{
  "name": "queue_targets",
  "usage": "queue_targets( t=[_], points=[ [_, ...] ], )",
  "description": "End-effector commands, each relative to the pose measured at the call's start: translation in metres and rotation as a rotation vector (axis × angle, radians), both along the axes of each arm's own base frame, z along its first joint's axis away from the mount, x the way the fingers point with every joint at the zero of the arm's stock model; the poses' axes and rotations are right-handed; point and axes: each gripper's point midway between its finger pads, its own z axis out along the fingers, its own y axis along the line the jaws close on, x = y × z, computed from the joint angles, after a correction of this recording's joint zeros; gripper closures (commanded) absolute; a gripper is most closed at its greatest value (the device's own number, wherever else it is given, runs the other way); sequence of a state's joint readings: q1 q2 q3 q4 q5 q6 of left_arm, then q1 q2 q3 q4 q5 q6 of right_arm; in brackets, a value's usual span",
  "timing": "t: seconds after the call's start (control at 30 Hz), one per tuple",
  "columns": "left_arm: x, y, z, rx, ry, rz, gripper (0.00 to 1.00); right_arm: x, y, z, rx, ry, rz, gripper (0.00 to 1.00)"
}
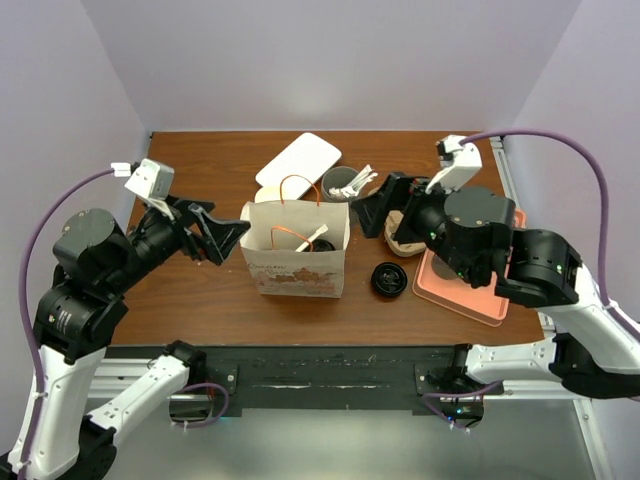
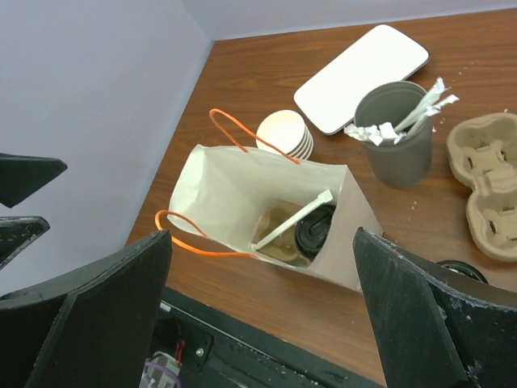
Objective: Pack the takeout coffee
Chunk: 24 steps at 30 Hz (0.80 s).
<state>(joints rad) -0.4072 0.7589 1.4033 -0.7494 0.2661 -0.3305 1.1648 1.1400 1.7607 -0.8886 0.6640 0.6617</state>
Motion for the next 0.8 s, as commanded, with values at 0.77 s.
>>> queue_targets(
  t=[0.77],
  points=[
    [-0.019, 0.023, 0.036, -0.087, -0.099, 0.093, 0.0, 0.004, 0.007, 0.007, 0.016, -0.027, 0.003, 0.01]
  ],
)
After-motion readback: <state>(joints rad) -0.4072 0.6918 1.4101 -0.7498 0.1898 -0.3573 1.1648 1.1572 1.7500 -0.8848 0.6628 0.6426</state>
